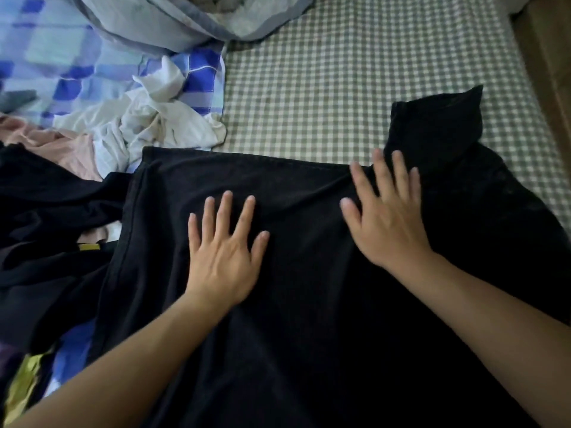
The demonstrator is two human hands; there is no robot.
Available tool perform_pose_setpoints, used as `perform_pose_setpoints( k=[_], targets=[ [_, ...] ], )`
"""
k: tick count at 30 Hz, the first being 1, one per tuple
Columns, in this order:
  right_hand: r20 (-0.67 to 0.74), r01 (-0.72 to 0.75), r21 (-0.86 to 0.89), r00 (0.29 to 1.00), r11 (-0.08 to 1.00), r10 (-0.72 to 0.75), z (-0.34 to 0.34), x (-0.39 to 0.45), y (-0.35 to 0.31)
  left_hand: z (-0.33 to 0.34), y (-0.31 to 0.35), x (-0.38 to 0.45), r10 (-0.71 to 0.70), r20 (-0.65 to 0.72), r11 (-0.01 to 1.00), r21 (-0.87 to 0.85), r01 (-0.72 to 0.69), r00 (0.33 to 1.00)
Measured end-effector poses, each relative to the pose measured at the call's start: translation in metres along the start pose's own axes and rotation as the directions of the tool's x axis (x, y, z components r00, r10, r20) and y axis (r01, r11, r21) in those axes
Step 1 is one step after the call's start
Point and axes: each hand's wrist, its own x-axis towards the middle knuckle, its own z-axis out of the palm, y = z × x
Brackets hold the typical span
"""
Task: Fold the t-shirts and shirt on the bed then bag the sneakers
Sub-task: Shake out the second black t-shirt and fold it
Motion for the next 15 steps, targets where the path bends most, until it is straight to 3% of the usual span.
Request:
perform_pose_setpoints(
  k=[1,3,6,8,10,12,13,15],
  targets=[
    [0.068,0.033,-0.021,0.997,0.999,-0.031,0.005,-0.006,-0.002,0.003,-0.014,0.002,-0.042,0.024,0.999,0.005,0.042,0.999],
    [0.21,-0.075,-0.089,0.973,0.993,0.093,0.015,-0.007,0.024,0.005,-0.056,0.019,-0.135,0.043,0.99,0.039,0.134,0.99],
    [0.292,-0.303,-0.171,0.893,0.938,0.342,0.021,0.008,0.074,-0.001,-0.101,0.045,-0.247,0.16,0.966,0.122,0.229,0.956],
    [0.295,-0.331,-0.169,0.882,0.928,0.368,0.015,0.015,0.07,-0.008,-0.095,0.058,-0.305,0.171,0.95,0.119,0.287,0.937],
    [0.181,-0.292,-0.093,0.935,0.952,0.304,0.009,0.012,0.041,-0.02,-0.069,0.069,-0.186,-0.011,0.977,0.107,0.186,0.982],
    [0.086,-0.146,-0.019,0.985,0.989,0.147,0.008,0.006,0.015,-0.03,-0.052,0.085,0.087,-0.155,0.981,0.185,-0.058,0.984],
    [0.082,-0.089,-0.004,0.993,0.996,0.089,0.009,0.006,0.009,-0.033,-0.05,0.096,0.193,-0.141,0.96,0.234,-0.157,0.971],
    [0.076,-0.1,0.016,0.992,0.995,0.098,0.009,0.017,0.014,-0.041,-0.055,0.123,0.251,-0.053,0.939,0.256,-0.229,0.967]
  ],
)
